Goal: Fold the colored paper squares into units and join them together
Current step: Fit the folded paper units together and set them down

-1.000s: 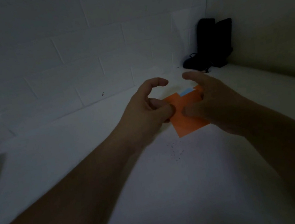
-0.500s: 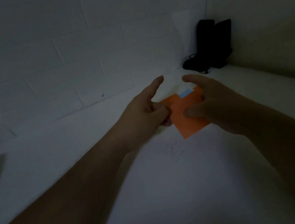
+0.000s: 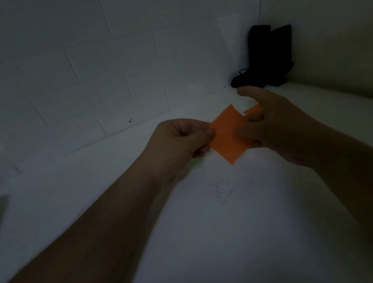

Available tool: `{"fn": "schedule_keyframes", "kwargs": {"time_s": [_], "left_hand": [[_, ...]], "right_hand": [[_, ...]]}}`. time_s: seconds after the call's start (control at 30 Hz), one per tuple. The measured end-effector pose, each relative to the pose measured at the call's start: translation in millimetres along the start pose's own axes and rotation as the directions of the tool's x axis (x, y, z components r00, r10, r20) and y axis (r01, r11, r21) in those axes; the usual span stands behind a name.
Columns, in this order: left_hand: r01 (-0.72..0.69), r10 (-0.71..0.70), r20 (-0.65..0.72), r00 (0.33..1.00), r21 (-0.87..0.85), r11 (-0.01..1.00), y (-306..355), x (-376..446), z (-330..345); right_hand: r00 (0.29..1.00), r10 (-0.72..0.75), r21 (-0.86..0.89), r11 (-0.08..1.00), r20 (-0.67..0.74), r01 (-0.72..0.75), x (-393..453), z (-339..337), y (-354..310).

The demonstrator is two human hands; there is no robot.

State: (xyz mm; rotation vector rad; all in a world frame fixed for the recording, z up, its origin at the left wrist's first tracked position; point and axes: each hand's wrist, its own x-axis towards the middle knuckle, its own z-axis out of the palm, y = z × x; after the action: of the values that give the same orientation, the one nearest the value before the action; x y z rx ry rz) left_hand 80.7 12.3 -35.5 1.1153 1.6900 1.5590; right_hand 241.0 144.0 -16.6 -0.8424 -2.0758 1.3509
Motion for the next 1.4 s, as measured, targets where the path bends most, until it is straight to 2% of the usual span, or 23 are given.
{"fn": "schedule_keyframes", "kwargs": {"time_s": [0.13,0.3,0.37,0.4,0.47,0.5,0.57,0.63,0.77,0.83,0.93,1.03,1.13,1.2,1.33,1.4], "left_hand": [[0.013,-0.014,-0.043,0.999,-0.039,0.999,1.4,0.9,-0.3],[0.092,-0.107,-0.088,0.990,-0.157,0.983,3.7,1.7,-2.0],[0.142,-0.161,-0.073,0.984,-0.215,0.966,5.8,1.5,-2.3],[0.162,-0.182,-0.061,0.981,-0.241,0.957,7.1,0.9,-2.0],[0.199,-0.217,-0.028,0.976,-0.296,0.934,9.2,-0.6,-1.1],[0.221,-0.235,-0.008,0.972,-0.317,0.922,9.5,-1.0,-0.9],[0.269,-0.274,0.032,0.961,-0.338,0.902,10.2,-1.8,-0.4],[0.298,-0.301,0.047,0.953,-0.346,0.890,10.5,-1.8,0.4],[0.305,-0.313,0.036,0.949,-0.354,0.884,10.9,-1.4,1.0],[0.317,-0.316,0.059,0.947,-0.338,0.886,10.8,-1.3,1.8],[0.325,-0.303,0.119,0.945,-0.303,0.896,9.1,-2.6,2.6],[0.313,-0.280,0.151,0.948,-0.280,0.907,7.7,-4.2,3.0],[0.315,-0.278,0.162,0.947,-0.301,0.900,8.3,-4.8,2.1],[0.317,-0.278,0.160,0.947,-0.330,0.889,8.9,-4.3,2.4],[0.330,-0.294,0.152,0.944,-0.370,0.868,9.9,-4.3,4.9],[0.291,-0.258,0.139,0.956,-0.339,0.895,9.7,-4.7,5.0]], "right_hand": [[1.000,0.004,0.184,0.983,-0.029,0.001,7.8,-3.4,5.9],[0.994,-0.098,0.180,0.978,-0.043,0.104,6.3,-7.7,4.9],[0.982,-0.191,0.088,0.978,0.013,0.189,3.3,-9.5,1.8],[0.964,-0.264,-0.025,0.964,0.040,0.266,1.2,-10.1,1.5],[0.892,-0.439,-0.277,0.848,0.109,0.452,-2.7,-8.8,3.8],[0.857,-0.497,-0.344,0.787,0.137,0.512,-4.0,-7.2,5.2],[0.835,-0.526,-0.321,0.772,0.161,0.548,-4.7,-6.2,7.7],[0.853,-0.491,-0.282,0.805,0.175,0.521,-3.9,-9.7,7.0],[0.871,-0.402,-0.356,0.799,0.284,0.485,-3.0,-13.6,6.7],[0.860,-0.443,-0.370,0.777,0.254,0.510,-1.2,-9.4,9.7],[0.859,-0.494,-0.371,0.779,0.134,0.506,-0.7,-2.9,8.7],[0.887,-0.462,-0.278,0.851,0.003,0.445,-0.2,0.5,9.4],[0.946,-0.315,-0.042,0.949,-0.082,0.312,0.1,4.4,9.7],[0.965,-0.238,0.083,0.966,-0.107,0.247,0.1,6.0,8.4],[0.978,-0.136,0.153,0.975,-0.156,0.160,0.0,8.3,5.3],[0.979,-0.110,0.198,0.970,-0.172,0.144,0.1,9.7,4.5]]}}
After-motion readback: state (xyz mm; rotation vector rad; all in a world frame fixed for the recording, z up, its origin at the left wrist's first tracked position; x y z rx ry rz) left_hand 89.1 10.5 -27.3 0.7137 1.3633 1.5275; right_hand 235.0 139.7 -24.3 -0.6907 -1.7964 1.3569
